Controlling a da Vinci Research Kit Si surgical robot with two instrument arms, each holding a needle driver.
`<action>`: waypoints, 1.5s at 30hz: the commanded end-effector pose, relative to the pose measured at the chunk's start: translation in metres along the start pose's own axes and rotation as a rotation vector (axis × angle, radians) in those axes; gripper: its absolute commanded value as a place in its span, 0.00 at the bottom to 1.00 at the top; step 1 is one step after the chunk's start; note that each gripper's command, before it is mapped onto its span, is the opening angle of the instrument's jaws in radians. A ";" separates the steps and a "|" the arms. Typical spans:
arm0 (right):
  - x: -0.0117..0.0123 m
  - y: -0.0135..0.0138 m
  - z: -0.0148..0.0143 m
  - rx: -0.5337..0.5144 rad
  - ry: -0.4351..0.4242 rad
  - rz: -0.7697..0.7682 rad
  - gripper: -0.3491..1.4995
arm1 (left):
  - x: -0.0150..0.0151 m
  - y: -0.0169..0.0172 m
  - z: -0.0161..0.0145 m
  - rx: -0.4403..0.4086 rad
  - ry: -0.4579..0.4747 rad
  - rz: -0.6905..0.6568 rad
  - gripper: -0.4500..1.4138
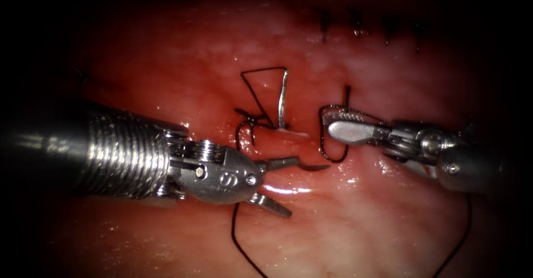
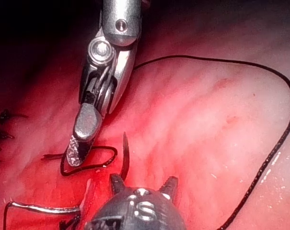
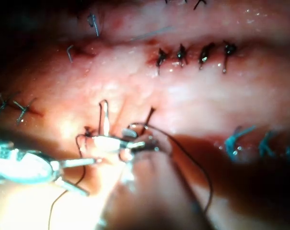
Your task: Wound Closure
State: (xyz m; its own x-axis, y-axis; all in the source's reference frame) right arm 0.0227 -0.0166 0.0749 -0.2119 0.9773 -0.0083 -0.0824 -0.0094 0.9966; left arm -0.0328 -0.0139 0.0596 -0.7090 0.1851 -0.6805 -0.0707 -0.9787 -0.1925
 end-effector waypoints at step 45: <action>-0.0001 0.0006 0.0003 0.018 -0.025 -0.004 0.64 | 0.0073 0.0018 -0.0067 -0.308 0.588 -0.561 0.00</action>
State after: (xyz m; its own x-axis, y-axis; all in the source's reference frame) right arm 0.0223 -0.0166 0.0751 -0.1855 0.9826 -0.0102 -0.0657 -0.0021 0.9978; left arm -0.0328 -0.0134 0.0488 -0.1427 0.6881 -0.7115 -0.0522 -0.7231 -0.6888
